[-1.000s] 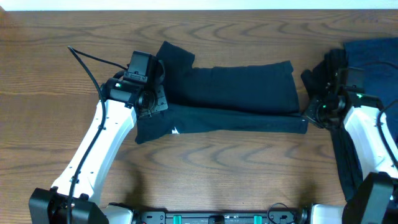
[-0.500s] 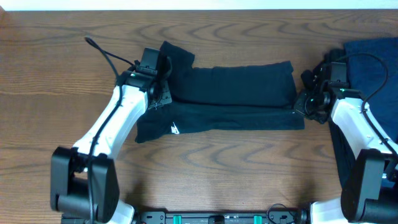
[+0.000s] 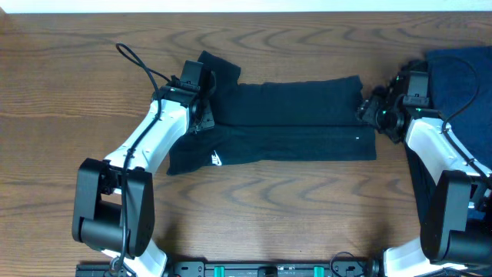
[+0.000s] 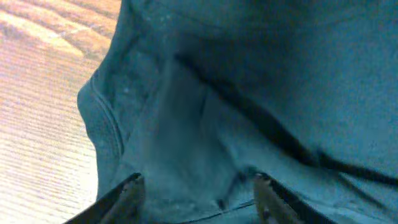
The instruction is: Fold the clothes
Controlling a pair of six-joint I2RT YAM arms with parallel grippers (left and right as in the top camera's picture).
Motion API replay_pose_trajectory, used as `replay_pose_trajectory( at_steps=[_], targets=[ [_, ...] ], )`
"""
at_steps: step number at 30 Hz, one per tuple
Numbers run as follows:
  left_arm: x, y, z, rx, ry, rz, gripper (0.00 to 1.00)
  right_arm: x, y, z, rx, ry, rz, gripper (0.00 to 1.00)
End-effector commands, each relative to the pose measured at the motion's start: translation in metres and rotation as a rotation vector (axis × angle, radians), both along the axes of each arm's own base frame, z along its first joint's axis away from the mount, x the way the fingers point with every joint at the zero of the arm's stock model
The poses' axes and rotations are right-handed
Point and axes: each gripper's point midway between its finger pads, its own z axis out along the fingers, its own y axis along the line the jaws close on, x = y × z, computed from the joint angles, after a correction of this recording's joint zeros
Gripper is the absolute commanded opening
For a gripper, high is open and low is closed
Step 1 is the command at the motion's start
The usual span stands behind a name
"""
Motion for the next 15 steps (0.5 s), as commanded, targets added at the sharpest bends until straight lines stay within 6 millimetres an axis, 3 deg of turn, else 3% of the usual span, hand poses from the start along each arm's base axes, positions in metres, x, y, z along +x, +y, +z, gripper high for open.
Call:
replay_pose_trajectory(
  at_steps=[1, 5, 9, 11, 13, 15],
  targets=[
    [0.012, 0.004, 0.017, 0.006, -0.052, 0.009, 0.59, 0.016, 0.018, 0.017, 0.017, -0.096, 0.154, 0.77],
    [0.009, 0.006, 0.047, -0.022, -0.088, 0.016, 0.6, 0.019, 0.03, 0.039, 0.046, -0.123, 0.236, 0.75],
    [-0.021, 0.003, 0.068, -0.09, -0.034, 0.004, 0.59, -0.002, 0.033, 0.053, 0.069, -0.015, 0.233, 0.65],
    [-0.039, 0.0, 0.07, -0.118, 0.024, -0.005, 0.44, -0.023, 0.033, 0.051, 0.08, 0.079, 0.225, 0.48],
    [-0.058, -0.003, 0.066, -0.141, 0.103, -0.011, 0.3, -0.046, 0.034, 0.043, 0.093, 0.181, 0.218, 0.2],
    [-0.073, -0.003, 0.057, -0.147, 0.168, -0.01, 0.22, -0.067, 0.033, 0.032, 0.096, 0.277, 0.208, 0.01]
  ],
)
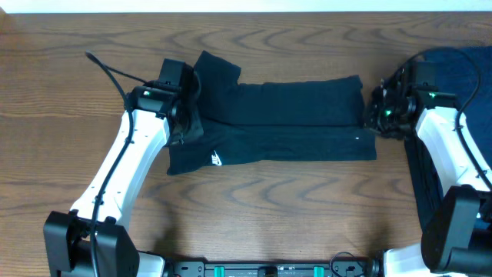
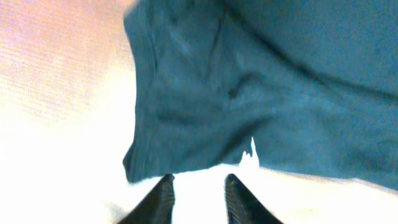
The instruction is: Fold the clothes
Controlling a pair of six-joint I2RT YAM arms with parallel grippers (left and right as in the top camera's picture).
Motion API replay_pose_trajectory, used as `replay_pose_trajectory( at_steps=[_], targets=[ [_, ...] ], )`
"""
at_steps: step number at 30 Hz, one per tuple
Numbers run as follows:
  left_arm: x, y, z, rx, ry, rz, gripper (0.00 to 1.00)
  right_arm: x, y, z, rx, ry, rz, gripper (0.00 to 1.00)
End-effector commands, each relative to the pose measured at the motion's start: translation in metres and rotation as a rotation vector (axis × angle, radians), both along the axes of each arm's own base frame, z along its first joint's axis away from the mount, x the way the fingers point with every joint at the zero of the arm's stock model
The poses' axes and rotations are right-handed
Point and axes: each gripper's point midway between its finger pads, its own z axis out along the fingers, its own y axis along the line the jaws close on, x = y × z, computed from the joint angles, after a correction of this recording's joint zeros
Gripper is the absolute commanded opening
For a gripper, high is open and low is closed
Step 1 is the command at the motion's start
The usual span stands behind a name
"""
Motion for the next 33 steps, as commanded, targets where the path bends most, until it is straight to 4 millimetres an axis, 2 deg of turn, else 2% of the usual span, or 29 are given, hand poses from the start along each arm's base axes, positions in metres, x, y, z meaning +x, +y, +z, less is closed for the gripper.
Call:
replay_pose_trajectory(
  at_steps=[1, 2, 6, 10, 13, 17, 21, 24, 25, 33],
  targets=[
    [-0.018, -0.008, -0.014, -0.047, 0.092, -0.018, 0.18, -0.018, 0.003, -0.005, -0.008, 0.065, 0.015, 0.01],
    [-0.022, -0.006, -0.021, -0.042, 0.113, -0.018, 0.15, -0.026, 0.002, -0.012, -0.01, 0.091, 0.015, 0.01],
    [-0.036, -0.003, -0.052, -0.03, 0.17, -0.016, 0.15, -0.044, 0.002, -0.041, -0.019, 0.128, 0.012, 0.01],
    [-0.036, -0.002, -0.078, -0.026, 0.169, -0.015, 0.14, -0.051, 0.003, -0.065, -0.017, 0.108, 0.014, 0.01],
    [-0.034, -0.001, -0.085, -0.023, 0.171, -0.01, 0.15, -0.052, 0.005, -0.077, -0.014, 0.073, 0.031, 0.01],
    [-0.029, 0.008, -0.092, 0.024, 0.166, 0.002, 0.14, -0.053, 0.012, -0.08, 0.014, 0.047, 0.083, 0.01],
    [-0.032, 0.009, -0.105, 0.035, 0.206, 0.002, 0.15, -0.054, 0.012, -0.079, 0.016, 0.056, 0.078, 0.01],
    [-0.035, 0.01, -0.111, 0.041, 0.233, 0.001, 0.13, -0.053, 0.012, -0.071, 0.02, 0.071, 0.078, 0.01],
    [-0.035, 0.01, -0.111, 0.04, 0.233, 0.001, 0.1, -0.051, 0.011, -0.067, 0.02, 0.077, 0.078, 0.01],
    [-0.032, 0.011, -0.109, 0.037, 0.223, 0.006, 0.09, -0.025, 0.011, -0.015, 0.027, 0.06, 0.082, 0.01]
  ],
)
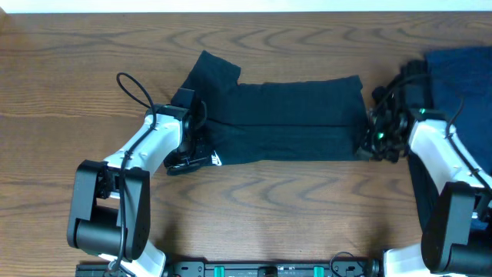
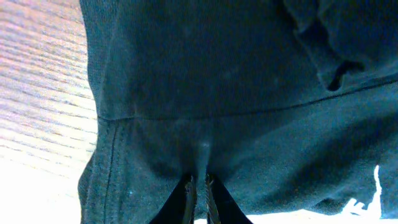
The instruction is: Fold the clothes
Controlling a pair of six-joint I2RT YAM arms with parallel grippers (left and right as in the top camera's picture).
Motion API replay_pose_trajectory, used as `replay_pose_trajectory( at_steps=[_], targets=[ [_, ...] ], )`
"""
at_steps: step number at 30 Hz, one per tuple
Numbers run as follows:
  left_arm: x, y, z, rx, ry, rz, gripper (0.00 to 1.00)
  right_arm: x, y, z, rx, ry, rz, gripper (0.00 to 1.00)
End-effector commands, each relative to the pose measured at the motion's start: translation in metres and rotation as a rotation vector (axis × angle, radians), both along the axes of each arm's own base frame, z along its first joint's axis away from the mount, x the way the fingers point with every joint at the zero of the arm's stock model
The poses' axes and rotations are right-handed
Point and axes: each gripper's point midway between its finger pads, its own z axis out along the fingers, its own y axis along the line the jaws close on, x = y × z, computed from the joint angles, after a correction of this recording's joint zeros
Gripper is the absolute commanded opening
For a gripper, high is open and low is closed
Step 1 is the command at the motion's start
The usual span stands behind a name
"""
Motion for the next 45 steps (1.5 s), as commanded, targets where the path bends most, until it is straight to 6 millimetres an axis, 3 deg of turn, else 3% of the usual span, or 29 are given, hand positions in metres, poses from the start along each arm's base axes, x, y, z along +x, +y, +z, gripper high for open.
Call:
replay_pose_trajectory(
  at_steps=[1, 7, 11, 17, 28, 38, 45],
  targets=[
    [0.003, 0.004, 0.001, 0.013, -0.008, -0.004, 0.09, 0.019, 0.005, 0.025, 0.016, -0.062, 0.025, 0.01],
    [0.007, 0.003, 0.001, 0.009, -0.026, -0.003, 0.1, 0.023, 0.002, 0.02, -0.007, -0.083, 0.025, 0.01],
    [0.011, 0.002, 0.003, 0.007, -0.035, -0.004, 0.09, 0.022, 0.0, 0.005, -0.032, -0.099, 0.027, 0.01],
    [0.014, 0.002, 0.005, 0.005, -0.044, -0.004, 0.09, 0.012, -0.022, -0.025, -0.165, -0.088, -0.029, 0.01],
    [0.015, 0.012, 0.004, 0.007, -0.042, 0.031, 0.1, -0.003, -0.029, -0.062, -0.208, -0.113, -0.077, 0.01],
    [0.011, 0.02, 0.002, 0.012, -0.023, 0.056, 0.1, -0.029, -0.051, -0.074, -0.336, -0.023, -0.122, 0.01],
    [-0.003, 0.022, -0.005, 0.02, 0.028, 0.056, 0.1, -0.053, -0.065, -0.076, -0.393, 0.084, -0.223, 0.01]
  ],
)
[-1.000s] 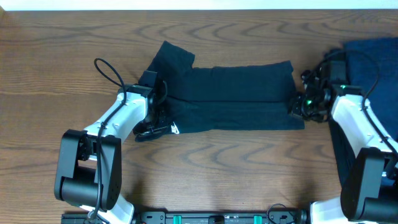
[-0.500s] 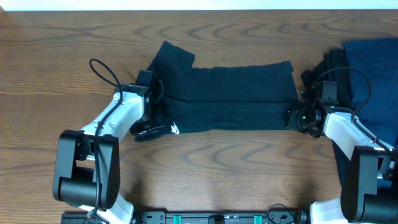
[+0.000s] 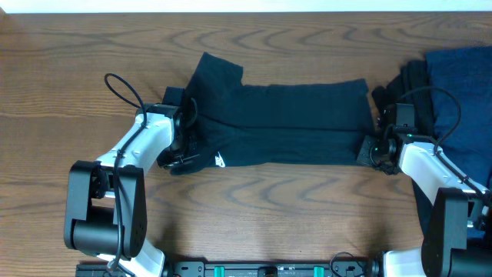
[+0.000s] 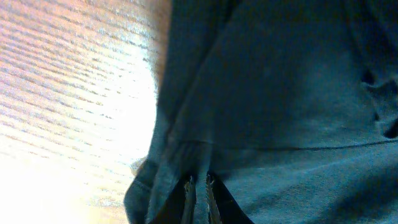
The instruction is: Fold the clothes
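A dark teal garment (image 3: 288, 119), folded lengthwise, lies across the middle of the wooden table (image 3: 254, 215), with a small white logo (image 3: 219, 160) near its lower left. My left gripper (image 3: 181, 158) sits at the garment's lower left corner. The left wrist view shows that gripper (image 4: 198, 181) with its jaws nearly together, pinching a ridge of the fabric (image 4: 280, 93). My right gripper (image 3: 373, 149) is at the lower right corner, where the cloth is bunched against it, apparently shut on it.
A blue cloth (image 3: 461, 77) lies at the right edge, with another dark piece (image 3: 411, 77) beside it, just behind the right arm. The left arm's cable (image 3: 123, 85) loops over the table to the left of the garment.
The garment's lower left corner now looks gathered up in the shut left gripper. The lower right corner has drawn in toward the right gripper, and the right arm sits lower and further out.
First my left gripper was open over the garment's upper left part and the right one by its right edge. Then the left stood further left, jaws narrowed. Later both were at the lower corners, the left shut on fabric. Now both corners are bunched at the grippers.
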Controlling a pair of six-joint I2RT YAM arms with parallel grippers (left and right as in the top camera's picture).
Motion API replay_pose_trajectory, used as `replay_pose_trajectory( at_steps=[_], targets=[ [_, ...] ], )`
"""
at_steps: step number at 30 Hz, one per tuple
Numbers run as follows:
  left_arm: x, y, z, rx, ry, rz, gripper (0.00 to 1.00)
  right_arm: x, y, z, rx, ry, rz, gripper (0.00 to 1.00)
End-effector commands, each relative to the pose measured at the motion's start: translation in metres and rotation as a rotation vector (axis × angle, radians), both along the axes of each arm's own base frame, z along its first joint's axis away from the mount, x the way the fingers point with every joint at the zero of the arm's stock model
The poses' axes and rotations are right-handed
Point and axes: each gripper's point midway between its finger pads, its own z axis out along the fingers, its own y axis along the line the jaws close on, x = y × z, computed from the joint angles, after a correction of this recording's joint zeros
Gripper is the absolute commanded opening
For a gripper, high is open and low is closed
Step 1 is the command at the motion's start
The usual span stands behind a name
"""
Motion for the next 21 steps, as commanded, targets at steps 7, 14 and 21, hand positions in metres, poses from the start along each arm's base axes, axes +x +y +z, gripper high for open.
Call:
replay_pose_trajectory(
  at_steps=[7, 14, 21],
  targets=[
    [-0.035, 0.009, -0.003, 0.033, 0.149, -0.012, 0.1, -0.058, -0.025, -0.023, -0.094, 0.223, -0.109, 0.01],
    [-0.049, 0.011, 0.0, 0.041, 0.206, -0.012, 0.06, -0.061, -0.024, -0.02, -0.093, 0.242, -0.108, 0.01],
    [-0.035, 0.009, 0.021, 0.026, 0.132, 0.003, 0.06, -0.053, -0.025, -0.009, -0.093, 0.248, -0.104, 0.01]
  ],
)
